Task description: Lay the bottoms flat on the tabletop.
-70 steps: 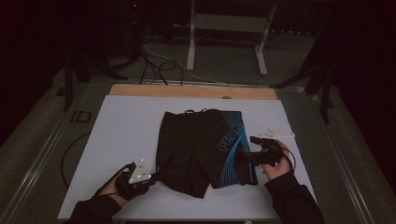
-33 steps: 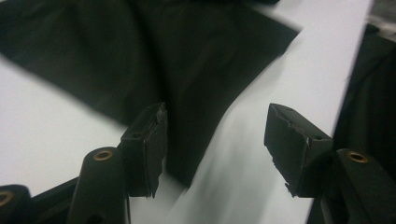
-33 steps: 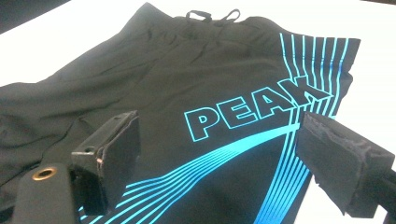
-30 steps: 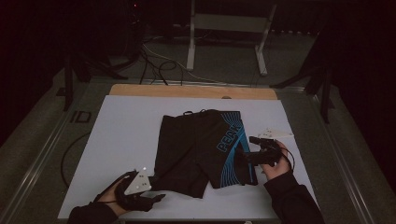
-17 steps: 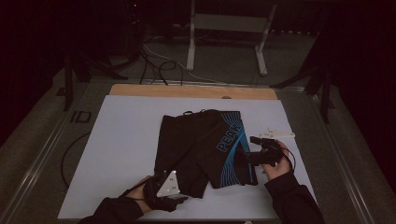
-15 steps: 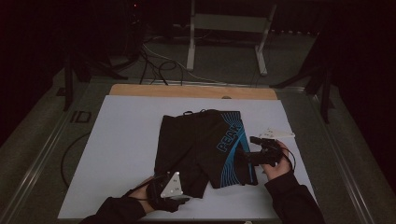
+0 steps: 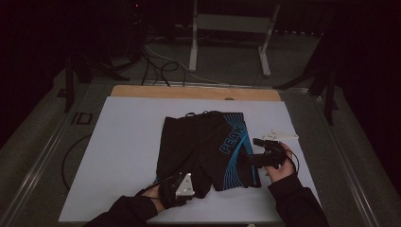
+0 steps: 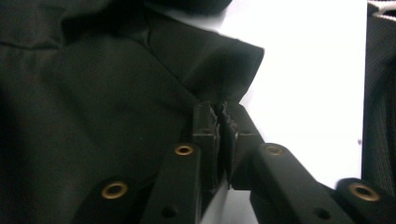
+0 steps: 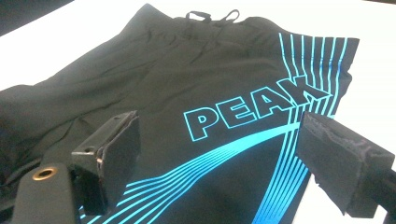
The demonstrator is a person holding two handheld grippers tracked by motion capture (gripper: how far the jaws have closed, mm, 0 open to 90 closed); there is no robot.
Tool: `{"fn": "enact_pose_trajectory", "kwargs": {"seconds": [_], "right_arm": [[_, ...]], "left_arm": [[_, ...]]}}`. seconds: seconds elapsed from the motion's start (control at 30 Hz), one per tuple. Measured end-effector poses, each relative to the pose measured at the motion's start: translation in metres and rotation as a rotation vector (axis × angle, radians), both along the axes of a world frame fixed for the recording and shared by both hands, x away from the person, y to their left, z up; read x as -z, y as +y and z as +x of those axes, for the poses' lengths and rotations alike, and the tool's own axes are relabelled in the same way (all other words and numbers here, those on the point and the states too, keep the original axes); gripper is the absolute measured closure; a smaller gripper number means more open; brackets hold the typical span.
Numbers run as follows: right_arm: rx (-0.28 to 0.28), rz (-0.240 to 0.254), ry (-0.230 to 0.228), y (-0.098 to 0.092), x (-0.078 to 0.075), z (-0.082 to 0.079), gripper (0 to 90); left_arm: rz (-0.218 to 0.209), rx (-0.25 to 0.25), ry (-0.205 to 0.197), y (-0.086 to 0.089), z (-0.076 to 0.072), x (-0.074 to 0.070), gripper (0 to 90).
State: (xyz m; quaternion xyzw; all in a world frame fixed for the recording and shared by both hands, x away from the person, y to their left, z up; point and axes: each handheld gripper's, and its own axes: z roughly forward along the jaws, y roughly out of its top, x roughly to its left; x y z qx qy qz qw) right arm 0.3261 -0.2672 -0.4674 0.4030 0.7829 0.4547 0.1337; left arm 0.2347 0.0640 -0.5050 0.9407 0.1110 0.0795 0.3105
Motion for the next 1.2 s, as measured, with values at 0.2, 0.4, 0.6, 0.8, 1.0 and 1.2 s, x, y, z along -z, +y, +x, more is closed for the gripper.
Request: {"fn": "enact_pose_trajectory", "kwargs": {"seconds": [0.2, 0.4, 0.6, 0.8, 1.0, 1.2], "right_arm": [[0.003, 0.003, -0.007, -0.002, -0.002, -0.001, 14.1], [0.002, 0.008, -0.007, -0.002, -0.002, -0.001, 14.1], [0.001, 0.001, -0.006, -0.002, -0.001, -0.001, 14.1], [0.001, 0.009, -0.007, -0.003, -0.002, -0.001, 14.1], [0.005, 0.01, -0.007, -0.003, -0.002, -0.001, 14.1], [0.003, 0.008, -0.003, -0.003, -0.001, -0.001, 14.1]], "left_arm": [[-0.063, 0.026, -0.007, -0.007, -0.008, -0.012, 87.3], [-0.039, 0.063, 0.006, -0.013, -0.012, -0.008, 86.9], [-0.043, 0.089, 0.052, -0.015, -0.01, 0.001, 73.7], [-0.101, 0.097, 0.059, -0.012, -0.01, -0.003, 53.7], [-0.171, 0.04, 0.075, -0.003, -0.003, -0.012, 31.2], [-0.185, -0.024, 0.091, 0.004, 0.005, -0.019, 21.2]]}}
